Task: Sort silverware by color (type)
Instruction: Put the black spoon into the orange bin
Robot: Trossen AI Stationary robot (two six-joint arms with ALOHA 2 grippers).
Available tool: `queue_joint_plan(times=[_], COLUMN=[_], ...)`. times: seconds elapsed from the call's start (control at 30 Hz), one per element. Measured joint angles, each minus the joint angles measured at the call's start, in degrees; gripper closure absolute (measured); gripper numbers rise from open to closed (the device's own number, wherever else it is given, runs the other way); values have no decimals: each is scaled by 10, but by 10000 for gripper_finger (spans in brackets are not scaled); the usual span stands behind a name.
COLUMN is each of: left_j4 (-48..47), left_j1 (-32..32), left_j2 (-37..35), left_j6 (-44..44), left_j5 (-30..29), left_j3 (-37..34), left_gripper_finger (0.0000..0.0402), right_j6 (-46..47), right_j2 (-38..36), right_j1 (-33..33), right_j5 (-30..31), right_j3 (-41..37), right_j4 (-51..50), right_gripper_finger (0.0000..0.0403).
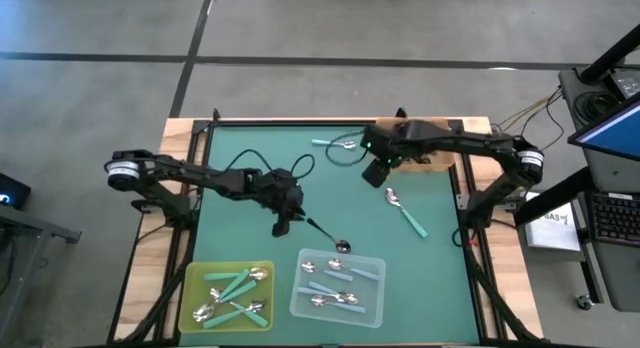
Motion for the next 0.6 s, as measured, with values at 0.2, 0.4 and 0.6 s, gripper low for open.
queue_joint_plan(times=[0.2,0.4,0.6], left_j4=[9,11,-70], left_j1=[-7,-21,-29], left_j2=[52,117,173], left_j6=[38,83,140], left_j5=[0,0,1], left_j3=[4,62,148], left_gripper_finger=[340,340,340], right_j6=[16,35,35], right_j2=[0,0,0], right_j1=[65,98,110], right_j5=[3,4,4], right_j3=[0,0,0], right_j4=[1,1,1], right_gripper_finger=[257,258,255])
